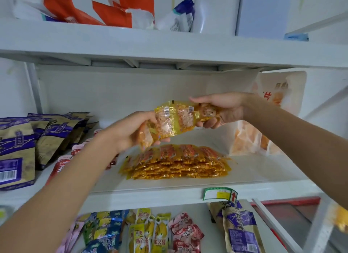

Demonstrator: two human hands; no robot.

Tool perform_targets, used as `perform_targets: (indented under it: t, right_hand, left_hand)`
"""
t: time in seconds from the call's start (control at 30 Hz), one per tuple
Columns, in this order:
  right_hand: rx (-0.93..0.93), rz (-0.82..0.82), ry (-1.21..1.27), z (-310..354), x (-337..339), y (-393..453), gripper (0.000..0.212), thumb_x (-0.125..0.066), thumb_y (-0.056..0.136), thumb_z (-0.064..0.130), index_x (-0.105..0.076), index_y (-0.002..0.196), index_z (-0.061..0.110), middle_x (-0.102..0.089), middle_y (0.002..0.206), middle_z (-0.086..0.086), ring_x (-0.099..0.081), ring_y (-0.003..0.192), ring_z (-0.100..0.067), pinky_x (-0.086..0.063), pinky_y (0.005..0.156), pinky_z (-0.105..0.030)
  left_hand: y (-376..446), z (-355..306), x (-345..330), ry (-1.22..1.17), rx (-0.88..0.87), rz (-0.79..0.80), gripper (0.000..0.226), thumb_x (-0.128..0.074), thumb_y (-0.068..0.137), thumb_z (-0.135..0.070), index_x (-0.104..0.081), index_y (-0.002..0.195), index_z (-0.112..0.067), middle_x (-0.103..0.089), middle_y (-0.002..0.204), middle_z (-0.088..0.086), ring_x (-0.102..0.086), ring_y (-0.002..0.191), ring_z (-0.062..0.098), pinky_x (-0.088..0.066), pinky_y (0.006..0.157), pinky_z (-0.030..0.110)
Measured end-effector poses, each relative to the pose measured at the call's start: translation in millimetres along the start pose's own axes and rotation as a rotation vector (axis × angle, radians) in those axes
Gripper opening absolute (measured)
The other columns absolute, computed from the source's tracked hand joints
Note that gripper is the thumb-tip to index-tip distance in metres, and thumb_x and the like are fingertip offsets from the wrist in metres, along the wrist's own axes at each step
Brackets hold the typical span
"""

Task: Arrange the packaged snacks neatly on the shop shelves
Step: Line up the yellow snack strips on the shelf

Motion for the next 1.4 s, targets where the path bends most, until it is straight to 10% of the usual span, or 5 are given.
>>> perform_targets:
  t: [0.4, 0.63, 1.03, 1.2, 1.4]
  right_hand:
    - [0.308, -0.207, 0.095, -24.3, -3.9, -32.0, 0.01, -0.065, 0.095, 0.02, -0.062, 0.098, 0.011, -0.071, 0.076, 0.005, -0.046, 0.052, -0.005, -0.042, 0.052, -0.014]
    - [0.318, -0.352, 0.265, -42.8, 2.5, -24.4, 0.023, -0.067, 0.099, 0.025, -0.063, 0.116, 0.01, -0.077, 0.102, -0.01, -0.058, 0.056, -0.009, -0.048, 0.049, -0.015]
    - [0.091, -0.471, 0.245, -79.7, -2.9, -17.5, 0.029, -0.057, 0.103, 0.02, -0.055, 0.075, 0.016, -0.051, 0.058, 0.0, -0.039, 0.044, -0.009, -0.028, 0.043, -0.021]
    - [0.028, -0.617, -0.136, -86.7, -6.5, -14.2, 0.016, -0.064, 0.103, 0.026, -0.059, 0.115, 0.017, -0.052, 0.056, -0.003, -0.039, 0.044, -0.013, -0.029, 0.044, -0.023]
    - [-0.061, -0.817, -0.584, -88.9, -8.0, 10.1, 0.074, -0.068, 0.096, 0.052, -0.036, 0.155, 0.022, -0.062, 0.088, -0.001, -0.063, 0.077, -0.019, -0.054, 0.07, -0.033]
  left_hand:
    - [-39.7, 5.8, 35.4, -0.46, 0.125, 0.199, 0.075, -0.05, 0.088, -0.078, -0.079, 0.12, -0.016, -0.068, 0.135, 0.019, -0.071, 0.117, 0.038, -0.064, 0.079, 0.041]
    - [-29.1, 5.7, 53.9, -0.226, -0.097, -0.228, 0.022, -0.068, 0.094, -0.007, -0.069, 0.115, -0.003, -0.075, 0.116, 0.015, -0.079, 0.085, 0.017, -0.063, 0.059, 0.023]
    - [-16.0, 24.5, 63.0, -0.09, 0.078, -0.275, 0.005, -0.062, 0.102, -0.01, -0.063, 0.106, -0.01, -0.077, 0.075, 0.011, -0.055, 0.039, 0.005, -0.046, 0.036, 0.015]
    - [-8.2, 41.6, 79.9, 0.249, -0.006, -0.375, 0.048, -0.071, 0.098, -0.014, -0.053, 0.141, -0.021, -0.079, 0.093, 0.012, -0.063, 0.048, 0.014, -0.048, 0.04, 0.022]
    - [-5.7, 50.8, 96.9, 0.734, -0.076, -0.501, 0.063, -0.078, 0.092, -0.033, -0.046, 0.145, -0.019, -0.074, 0.109, 0.01, -0.068, 0.069, 0.017, -0.05, 0.063, 0.033]
Point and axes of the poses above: each hand's wrist, its own y-axis towards the middle knuckle, its own x-axis out of the back of the hand, z = x × y, the point moved 7 cm from there along y, towards the middle knuckle
